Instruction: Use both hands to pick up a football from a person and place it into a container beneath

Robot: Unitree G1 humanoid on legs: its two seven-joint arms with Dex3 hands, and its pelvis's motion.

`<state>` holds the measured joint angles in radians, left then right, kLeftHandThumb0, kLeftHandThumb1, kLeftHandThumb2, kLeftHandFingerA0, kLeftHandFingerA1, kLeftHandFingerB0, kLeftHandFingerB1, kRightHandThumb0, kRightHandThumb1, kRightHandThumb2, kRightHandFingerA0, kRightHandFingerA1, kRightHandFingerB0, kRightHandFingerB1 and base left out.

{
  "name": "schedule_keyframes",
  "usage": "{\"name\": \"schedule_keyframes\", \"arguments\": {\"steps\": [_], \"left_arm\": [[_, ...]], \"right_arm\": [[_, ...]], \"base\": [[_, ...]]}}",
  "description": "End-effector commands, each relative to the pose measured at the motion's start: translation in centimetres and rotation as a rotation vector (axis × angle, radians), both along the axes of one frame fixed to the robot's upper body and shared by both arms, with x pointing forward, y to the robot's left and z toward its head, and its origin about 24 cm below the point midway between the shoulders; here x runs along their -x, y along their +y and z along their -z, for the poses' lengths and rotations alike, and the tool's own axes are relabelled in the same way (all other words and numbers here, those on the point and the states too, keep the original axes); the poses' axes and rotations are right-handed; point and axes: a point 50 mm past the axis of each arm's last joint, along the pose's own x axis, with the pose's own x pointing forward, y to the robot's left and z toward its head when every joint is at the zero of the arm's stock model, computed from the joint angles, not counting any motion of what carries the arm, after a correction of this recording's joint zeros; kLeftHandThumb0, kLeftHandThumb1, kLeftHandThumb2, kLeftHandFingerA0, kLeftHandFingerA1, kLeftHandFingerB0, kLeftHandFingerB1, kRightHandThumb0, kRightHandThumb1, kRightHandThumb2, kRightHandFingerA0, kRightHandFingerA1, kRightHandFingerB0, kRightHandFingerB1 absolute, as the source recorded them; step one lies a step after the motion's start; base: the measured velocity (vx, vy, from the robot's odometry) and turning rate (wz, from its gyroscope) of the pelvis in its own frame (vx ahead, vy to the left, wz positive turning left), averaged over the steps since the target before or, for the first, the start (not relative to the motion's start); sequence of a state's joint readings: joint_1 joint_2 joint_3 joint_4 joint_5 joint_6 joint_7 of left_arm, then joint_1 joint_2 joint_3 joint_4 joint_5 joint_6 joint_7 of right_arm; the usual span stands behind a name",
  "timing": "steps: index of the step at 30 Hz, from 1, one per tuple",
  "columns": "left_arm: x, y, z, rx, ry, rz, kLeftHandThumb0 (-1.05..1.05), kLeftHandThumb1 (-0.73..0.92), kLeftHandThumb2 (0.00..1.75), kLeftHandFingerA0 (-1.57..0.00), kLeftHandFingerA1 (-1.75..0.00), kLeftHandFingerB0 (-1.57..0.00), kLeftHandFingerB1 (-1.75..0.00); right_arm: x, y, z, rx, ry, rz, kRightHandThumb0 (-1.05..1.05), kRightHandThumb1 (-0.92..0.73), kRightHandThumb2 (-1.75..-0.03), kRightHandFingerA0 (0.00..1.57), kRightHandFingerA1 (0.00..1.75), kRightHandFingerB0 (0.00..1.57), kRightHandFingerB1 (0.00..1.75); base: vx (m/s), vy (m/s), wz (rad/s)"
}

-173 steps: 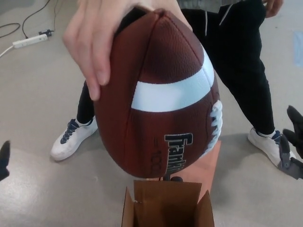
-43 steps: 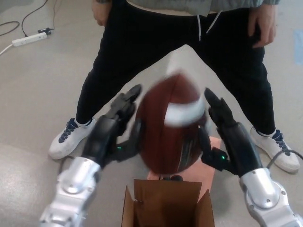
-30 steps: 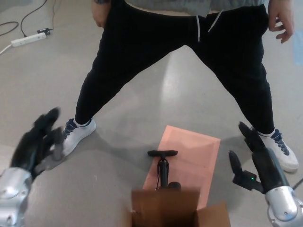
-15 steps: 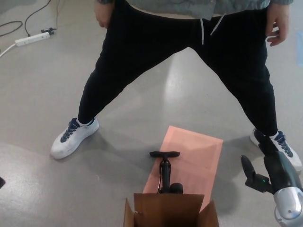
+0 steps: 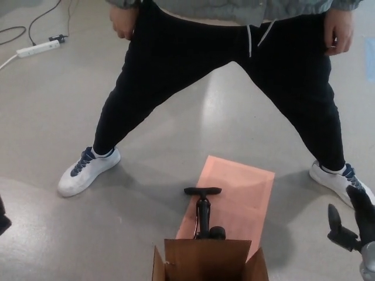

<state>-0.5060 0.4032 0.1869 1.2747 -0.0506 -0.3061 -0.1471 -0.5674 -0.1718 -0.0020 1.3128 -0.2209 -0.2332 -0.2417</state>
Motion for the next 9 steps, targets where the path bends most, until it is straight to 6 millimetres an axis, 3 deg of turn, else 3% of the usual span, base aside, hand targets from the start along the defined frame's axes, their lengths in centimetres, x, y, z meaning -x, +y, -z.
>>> {"name": "schedule_keyframes", "arguments": {"steps": [1, 5, 9], "left_arm": [[0.71, 1.13, -0.26, -0.092, 0.027, 0.013, -0.85, 0.85, 1.14, -0.06, -0.21, -0.06, -0.17], [1.21, 1.24, 0.24, -0.132, 0.082, 0.046, -0.8, 0.82, 1.11, -0.09, -0.35, -0.08, -0.24], [1.54, 1.24, 0.58, -0.138, 0.098, 0.05, -0.8, 0.82, 1.11, -0.09, -0.35, -0.08, -0.24]], "right_arm": [[1.04, -1.46, 0.86, -0.033, 0.092, 0.056, -0.76, -0.8, -1.07, 0.08, 0.34, 0.07, 0.23], [1.59, -1.54, 1.41, -0.048, 0.118, 0.071, -0.74, -0.79, -1.06, 0.07, 0.33, 0.07, 0.23], [1.98, -1.56, 1.77, -0.055, 0.131, 0.074, -0.74, -0.79, -1.06, 0.07, 0.33, 0.07, 0.23]], "base": [[0.0, 0.0, 0.0], [0.0, 0.0, 0.0], [0.0, 0.0, 0.0]]}}
